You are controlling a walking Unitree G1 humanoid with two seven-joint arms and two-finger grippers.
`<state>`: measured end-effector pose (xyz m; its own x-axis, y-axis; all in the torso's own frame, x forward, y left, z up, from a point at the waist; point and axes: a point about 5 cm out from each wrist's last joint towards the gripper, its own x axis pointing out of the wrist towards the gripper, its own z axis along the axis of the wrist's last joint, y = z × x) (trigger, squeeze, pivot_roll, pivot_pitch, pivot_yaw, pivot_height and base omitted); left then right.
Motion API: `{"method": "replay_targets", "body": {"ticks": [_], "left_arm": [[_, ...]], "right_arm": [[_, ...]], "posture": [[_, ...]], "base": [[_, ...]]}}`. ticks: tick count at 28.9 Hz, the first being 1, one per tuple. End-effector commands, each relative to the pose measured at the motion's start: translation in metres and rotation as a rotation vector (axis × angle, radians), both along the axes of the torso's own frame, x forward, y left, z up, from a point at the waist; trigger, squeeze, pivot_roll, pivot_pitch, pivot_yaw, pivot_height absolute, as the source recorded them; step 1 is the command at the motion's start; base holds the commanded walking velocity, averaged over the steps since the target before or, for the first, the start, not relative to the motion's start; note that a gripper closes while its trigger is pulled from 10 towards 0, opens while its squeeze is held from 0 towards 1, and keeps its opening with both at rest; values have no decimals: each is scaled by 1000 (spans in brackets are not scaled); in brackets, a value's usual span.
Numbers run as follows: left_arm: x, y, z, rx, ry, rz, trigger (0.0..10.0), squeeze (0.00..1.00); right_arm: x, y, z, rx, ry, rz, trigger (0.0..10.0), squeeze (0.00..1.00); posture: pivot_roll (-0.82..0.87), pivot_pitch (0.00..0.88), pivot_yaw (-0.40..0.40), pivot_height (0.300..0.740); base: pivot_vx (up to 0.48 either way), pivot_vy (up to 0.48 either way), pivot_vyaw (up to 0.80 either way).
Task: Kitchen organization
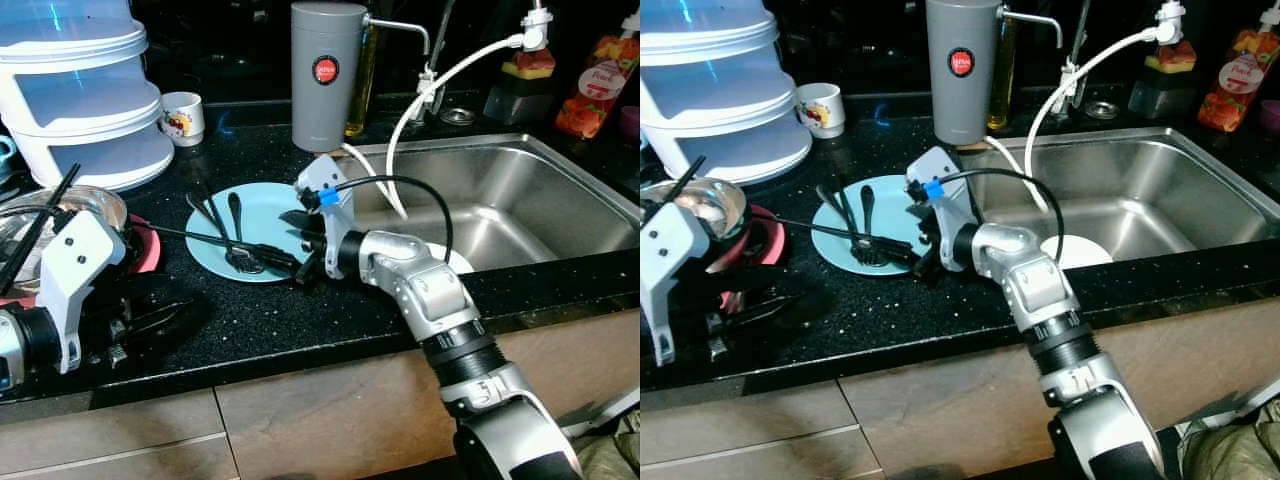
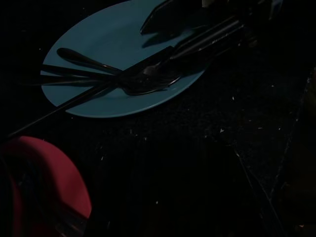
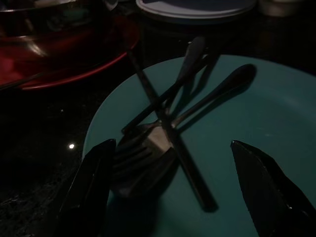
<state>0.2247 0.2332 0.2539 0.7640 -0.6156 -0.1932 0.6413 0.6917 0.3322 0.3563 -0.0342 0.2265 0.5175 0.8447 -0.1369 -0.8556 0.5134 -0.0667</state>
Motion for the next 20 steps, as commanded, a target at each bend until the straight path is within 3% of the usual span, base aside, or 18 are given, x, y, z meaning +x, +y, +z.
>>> {"method": "replay_targets", "body": {"ticks": [1,6,20], "left_arm": [[0,-4,-1,-6,13,-26,10000,0],[1,-10,0,-22,8,-45,10000,0],[0,-13,-1,-31,12,-57,10000,0]], "right_arm": [[3,2,1,23,-9,-11,10000,0],[13,8,-1,41,-8,-58,10000,0],[21,5,-6,-59,3,-40,10000,0]], "posture": [[61,107,-33,740],[63,108,-33,740],[62,114,-32,740]], "base": [[0,0,0],[0,0,0],[0,0,0]]}}
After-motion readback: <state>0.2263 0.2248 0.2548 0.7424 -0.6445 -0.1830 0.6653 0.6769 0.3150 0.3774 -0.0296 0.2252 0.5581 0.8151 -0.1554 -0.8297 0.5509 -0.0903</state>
